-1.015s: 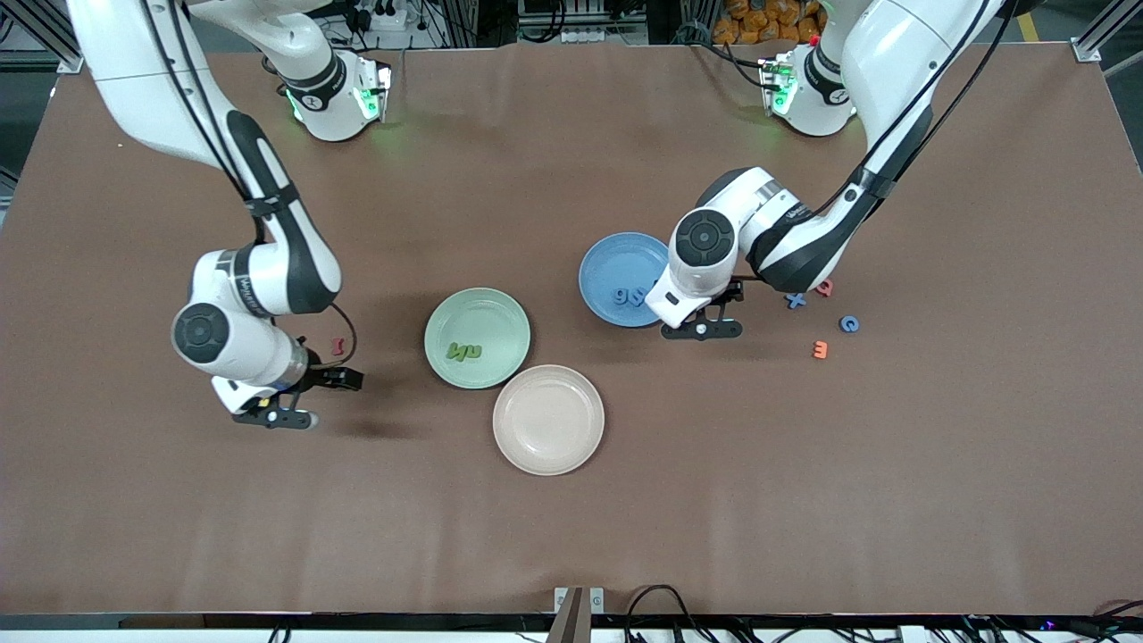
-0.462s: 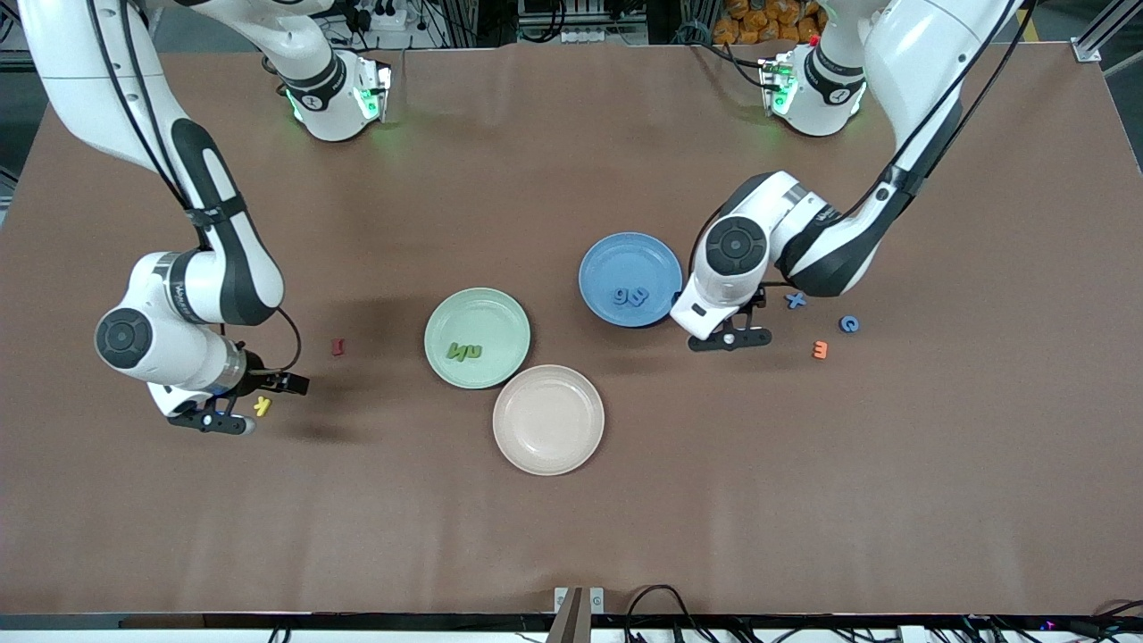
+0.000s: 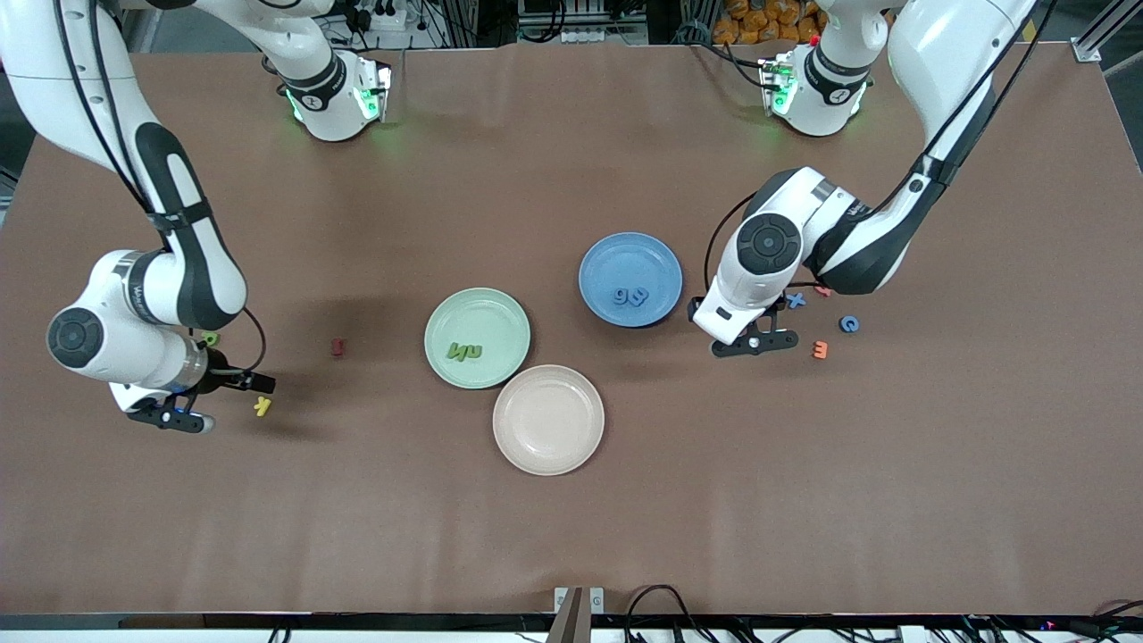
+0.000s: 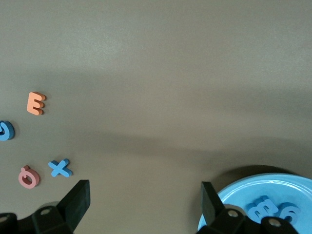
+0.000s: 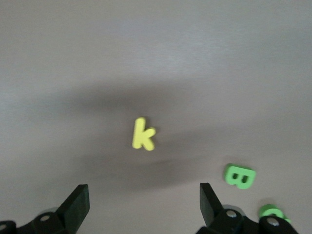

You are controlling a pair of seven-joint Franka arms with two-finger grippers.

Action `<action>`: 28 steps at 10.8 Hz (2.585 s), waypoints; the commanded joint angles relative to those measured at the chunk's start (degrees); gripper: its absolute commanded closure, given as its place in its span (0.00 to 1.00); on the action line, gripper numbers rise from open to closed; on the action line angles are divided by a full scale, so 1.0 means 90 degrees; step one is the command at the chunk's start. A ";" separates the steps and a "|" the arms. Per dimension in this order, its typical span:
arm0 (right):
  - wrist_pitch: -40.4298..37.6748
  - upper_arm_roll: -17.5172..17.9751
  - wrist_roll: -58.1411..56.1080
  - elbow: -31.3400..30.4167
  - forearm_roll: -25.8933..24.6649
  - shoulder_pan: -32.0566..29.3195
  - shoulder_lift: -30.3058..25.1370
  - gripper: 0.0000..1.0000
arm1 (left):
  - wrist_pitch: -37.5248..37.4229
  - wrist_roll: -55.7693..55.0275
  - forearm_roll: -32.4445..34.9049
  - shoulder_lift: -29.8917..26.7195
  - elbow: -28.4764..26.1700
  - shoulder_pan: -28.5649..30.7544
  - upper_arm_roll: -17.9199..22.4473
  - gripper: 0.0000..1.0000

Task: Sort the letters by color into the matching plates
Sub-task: 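Withdraw the left gripper while the right gripper moves toward the green B, then lower the right gripper onto the green B while the left gripper approaches blue c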

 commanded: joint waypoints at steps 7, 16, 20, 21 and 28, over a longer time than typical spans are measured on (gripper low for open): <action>0.0049 0.0109 -0.0226 -0.0106 -0.0279 -0.0845 0.0069 0.00 | 0.0040 0.0127 0.0084 -0.0175 -0.0159 0.0175 -0.0099 0.00; 0.1130 0.0109 -0.0168 -0.0769 -0.0211 -0.1060 0.0069 0.00 | 0.0040 0.0987 -0.0198 -0.0566 -0.0228 -0.0225 0.1218 0.00; 0.1484 0.0109 -0.0119 -0.1102 -0.0172 -0.1129 -0.0019 0.00 | 0.0225 0.1396 -0.0736 -0.0575 -0.0237 -0.0363 0.1815 0.00; 0.1600 0.0109 -0.0109 -0.1180 -0.0172 -0.1139 -0.0019 0.00 | 0.0264 0.1562 -0.0745 -0.0585 -0.0276 -0.0372 0.1942 0.00; 0.1777 0.0118 -0.0109 -0.1532 -0.0162 -0.1187 -0.0185 0.00 | 0.1356 0.2062 -0.0900 -0.0839 -0.1174 -0.0333 0.2509 0.00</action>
